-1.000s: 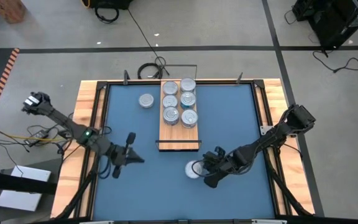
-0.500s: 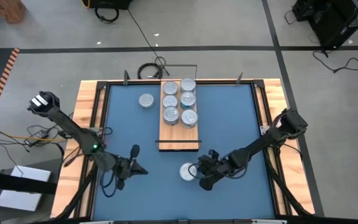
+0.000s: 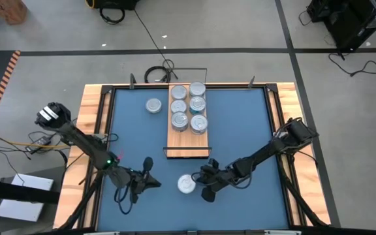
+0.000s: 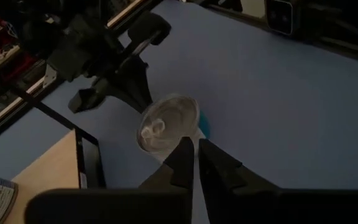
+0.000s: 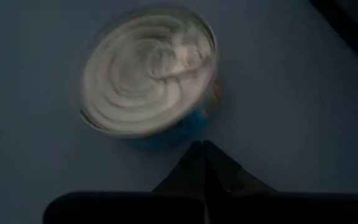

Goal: Stack canned seafood by type on shelf
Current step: Stack the yellow blue tuna can on top of the other yellow blue tuna can on the shelf

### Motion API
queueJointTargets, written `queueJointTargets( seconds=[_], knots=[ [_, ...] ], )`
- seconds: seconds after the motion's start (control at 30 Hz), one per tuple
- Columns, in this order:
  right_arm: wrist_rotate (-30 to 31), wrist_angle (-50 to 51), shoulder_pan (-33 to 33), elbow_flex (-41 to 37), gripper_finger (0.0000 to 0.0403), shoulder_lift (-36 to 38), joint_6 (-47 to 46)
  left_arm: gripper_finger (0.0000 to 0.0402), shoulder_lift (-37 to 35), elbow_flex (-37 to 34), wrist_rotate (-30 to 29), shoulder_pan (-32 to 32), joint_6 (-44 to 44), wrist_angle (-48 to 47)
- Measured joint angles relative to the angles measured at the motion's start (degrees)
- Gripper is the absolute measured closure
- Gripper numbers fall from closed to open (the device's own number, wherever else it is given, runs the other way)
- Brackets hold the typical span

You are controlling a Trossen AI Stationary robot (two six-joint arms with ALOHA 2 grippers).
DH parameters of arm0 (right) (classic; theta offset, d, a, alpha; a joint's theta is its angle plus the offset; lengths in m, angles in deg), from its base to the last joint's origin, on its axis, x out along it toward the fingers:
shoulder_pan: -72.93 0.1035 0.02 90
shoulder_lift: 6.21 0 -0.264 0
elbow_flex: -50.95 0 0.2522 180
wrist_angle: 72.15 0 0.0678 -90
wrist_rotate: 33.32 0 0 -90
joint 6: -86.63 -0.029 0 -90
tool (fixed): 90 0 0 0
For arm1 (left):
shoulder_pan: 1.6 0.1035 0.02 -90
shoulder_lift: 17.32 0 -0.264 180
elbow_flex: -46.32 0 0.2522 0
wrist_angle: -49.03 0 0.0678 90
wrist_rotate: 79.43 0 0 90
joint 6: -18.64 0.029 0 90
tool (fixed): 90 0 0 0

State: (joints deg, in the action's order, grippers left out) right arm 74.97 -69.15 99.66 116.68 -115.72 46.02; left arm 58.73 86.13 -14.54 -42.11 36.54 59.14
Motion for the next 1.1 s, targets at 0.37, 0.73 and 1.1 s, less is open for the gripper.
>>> queueJointTargets(
  seconds=[0.37, 0.73, 1.1],
  knots=[
    [-2.32, 0.51, -0.29, 8.09, 0.0402, -5.02, 6.07, 0.0312, 10.64, 8.92, 0.15, 0.0, 2.24, -2.42],
    [-1.92, 0.19, -0.29, 8.21, 0.0402, -4.31, 7.44, 0.0289, 15.43, 12.14, 3.92, 1.62, 10.66, -4.04],
    [-1.88, 0.1, -0.29, 8.21, 0.0402, -4.31, 8.11, 0.0289, 19.56, 12.1, 5.41, 3.43, 20.11, -7.64]
  ],
)
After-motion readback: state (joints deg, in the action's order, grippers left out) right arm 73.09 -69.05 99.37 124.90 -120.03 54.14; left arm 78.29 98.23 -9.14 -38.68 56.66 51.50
